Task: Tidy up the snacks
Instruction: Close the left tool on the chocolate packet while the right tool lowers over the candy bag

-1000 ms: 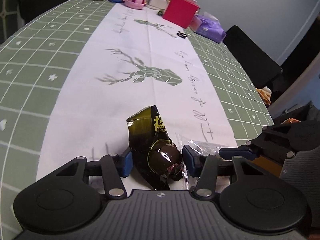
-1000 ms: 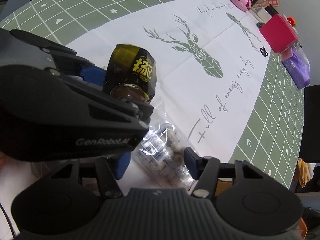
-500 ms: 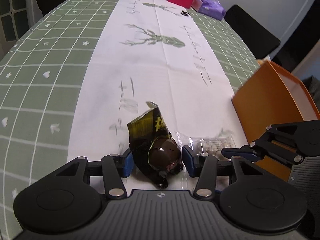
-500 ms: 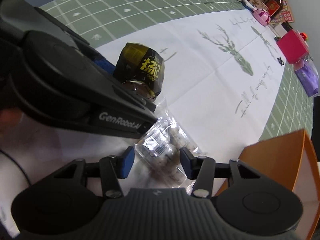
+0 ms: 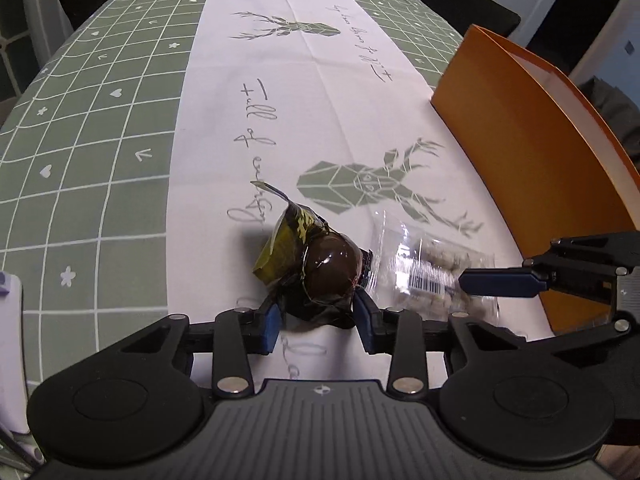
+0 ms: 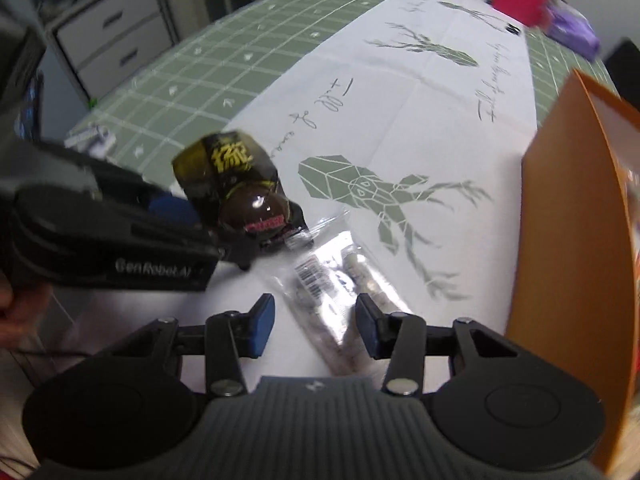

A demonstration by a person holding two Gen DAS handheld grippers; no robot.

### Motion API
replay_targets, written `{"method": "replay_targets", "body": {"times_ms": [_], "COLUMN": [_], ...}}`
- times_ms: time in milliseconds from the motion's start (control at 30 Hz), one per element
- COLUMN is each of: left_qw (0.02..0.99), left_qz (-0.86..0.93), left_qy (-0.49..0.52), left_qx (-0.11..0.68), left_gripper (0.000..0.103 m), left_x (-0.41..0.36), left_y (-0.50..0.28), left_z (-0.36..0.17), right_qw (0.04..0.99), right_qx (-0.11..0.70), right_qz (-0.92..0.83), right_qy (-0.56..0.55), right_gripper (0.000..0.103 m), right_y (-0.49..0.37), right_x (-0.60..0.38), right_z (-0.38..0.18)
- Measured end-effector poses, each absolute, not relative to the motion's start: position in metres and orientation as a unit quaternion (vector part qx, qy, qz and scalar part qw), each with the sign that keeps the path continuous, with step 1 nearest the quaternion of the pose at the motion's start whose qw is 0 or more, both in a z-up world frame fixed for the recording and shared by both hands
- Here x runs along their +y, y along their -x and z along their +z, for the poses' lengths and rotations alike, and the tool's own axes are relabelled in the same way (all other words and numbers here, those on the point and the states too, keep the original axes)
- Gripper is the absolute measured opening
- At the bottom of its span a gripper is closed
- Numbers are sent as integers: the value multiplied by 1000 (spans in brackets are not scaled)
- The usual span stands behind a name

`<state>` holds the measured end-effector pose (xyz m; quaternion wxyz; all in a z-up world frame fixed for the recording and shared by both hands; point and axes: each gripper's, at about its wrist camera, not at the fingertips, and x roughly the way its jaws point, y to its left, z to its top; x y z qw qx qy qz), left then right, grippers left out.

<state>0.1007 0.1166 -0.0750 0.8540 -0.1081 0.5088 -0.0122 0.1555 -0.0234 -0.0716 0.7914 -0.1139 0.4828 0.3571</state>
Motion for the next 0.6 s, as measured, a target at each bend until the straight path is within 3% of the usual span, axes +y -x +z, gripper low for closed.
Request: {"method": "replay_targets", "body": {"times_ms": [233, 267, 300, 400, 600], "left_qw": [865, 866, 867, 876, 887], "left_qz": [-30, -35, -40, -50, -39], "left_qy": [128, 133, 137, 136, 134], "left_qx": [485, 481, 478, 460, 440], "left_gripper": [44, 47, 58, 76, 80], "left_x": [123, 124, 124, 125, 127], "left_y": [-86, -85, -83, -79, -78], "left_z": [-75, -74, -73, -68, -67], "right_qw": [821, 825, 831, 841, 851], "right_qx": [443, 432, 420, 393, 379], "right_qz": [349, 349, 347, 346, 325], "right_qy": [89, 99, 112, 136, 163], "right_gripper": [45, 47, 48, 57, 62], "right_y": [-122, -118, -115, -116, -131], "right_x": [-32, -34, -35, -40, -45], "right_z": [-73, -71, -70, -66, -74]}}
